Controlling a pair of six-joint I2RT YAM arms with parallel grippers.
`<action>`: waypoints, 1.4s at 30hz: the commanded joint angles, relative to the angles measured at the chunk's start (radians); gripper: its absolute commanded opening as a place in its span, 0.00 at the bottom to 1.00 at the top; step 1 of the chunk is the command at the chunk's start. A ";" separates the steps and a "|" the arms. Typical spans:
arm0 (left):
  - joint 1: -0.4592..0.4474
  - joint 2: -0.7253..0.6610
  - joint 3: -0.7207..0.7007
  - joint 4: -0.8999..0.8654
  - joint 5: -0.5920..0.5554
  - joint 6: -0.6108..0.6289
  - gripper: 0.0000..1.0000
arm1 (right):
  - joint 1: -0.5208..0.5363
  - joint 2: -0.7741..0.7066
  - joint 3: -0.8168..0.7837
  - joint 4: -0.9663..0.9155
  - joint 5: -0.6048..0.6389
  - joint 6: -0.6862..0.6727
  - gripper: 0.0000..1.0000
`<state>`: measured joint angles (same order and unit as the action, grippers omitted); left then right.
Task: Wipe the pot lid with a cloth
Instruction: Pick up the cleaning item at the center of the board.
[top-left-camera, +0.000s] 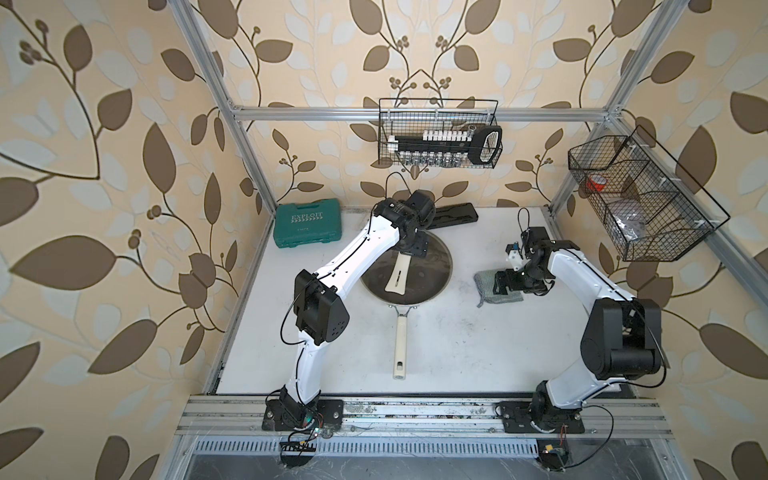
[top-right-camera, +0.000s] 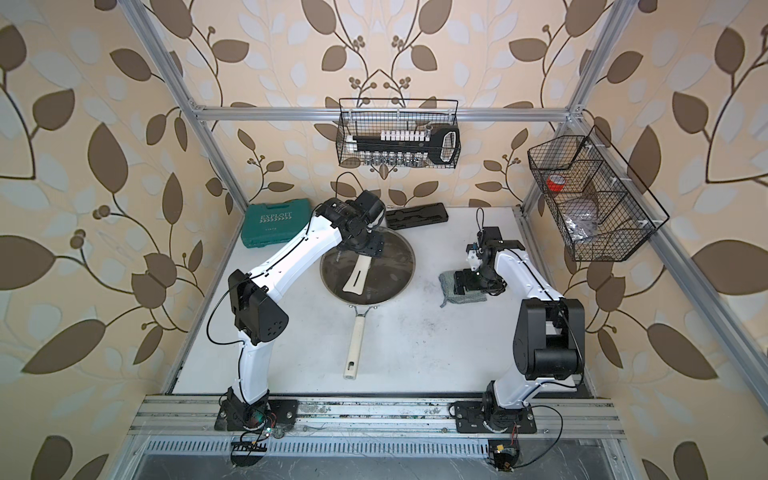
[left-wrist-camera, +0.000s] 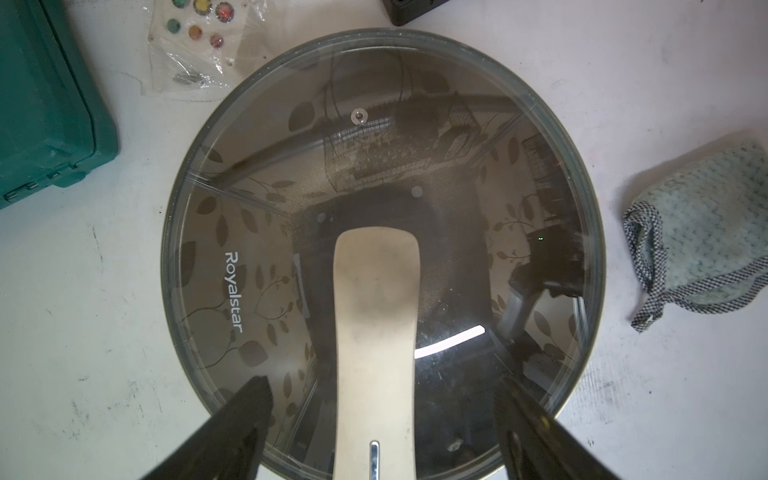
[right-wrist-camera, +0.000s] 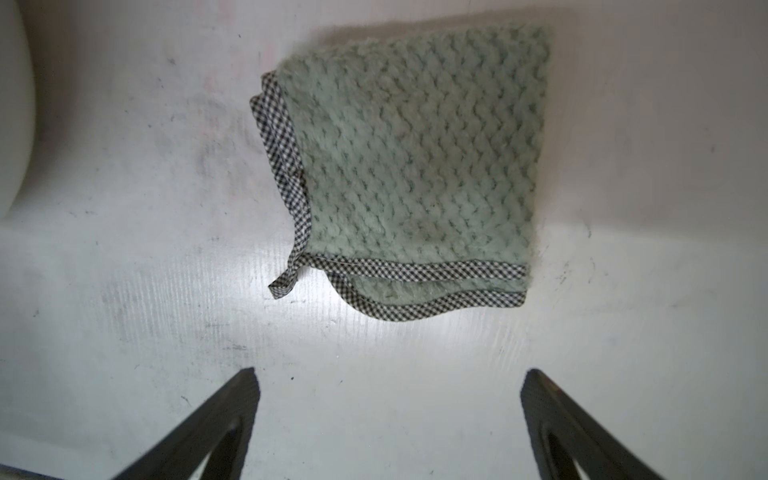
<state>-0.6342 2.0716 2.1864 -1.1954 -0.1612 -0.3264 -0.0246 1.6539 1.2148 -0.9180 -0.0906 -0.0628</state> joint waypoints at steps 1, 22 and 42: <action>-0.004 0.012 0.001 -0.016 0.016 -0.002 0.81 | -0.003 0.048 0.017 0.016 -0.014 0.013 0.92; -0.026 0.030 -0.106 0.049 -0.064 0.016 0.73 | -0.002 0.167 0.009 0.112 0.034 0.003 0.76; -0.006 0.116 -0.021 -0.012 0.030 0.018 0.57 | 0.005 0.217 0.010 0.135 0.053 -0.015 0.70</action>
<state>-0.6415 2.1895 2.1418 -1.1828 -0.1814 -0.3141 -0.0235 1.8496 1.2152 -0.7868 -0.0475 -0.0654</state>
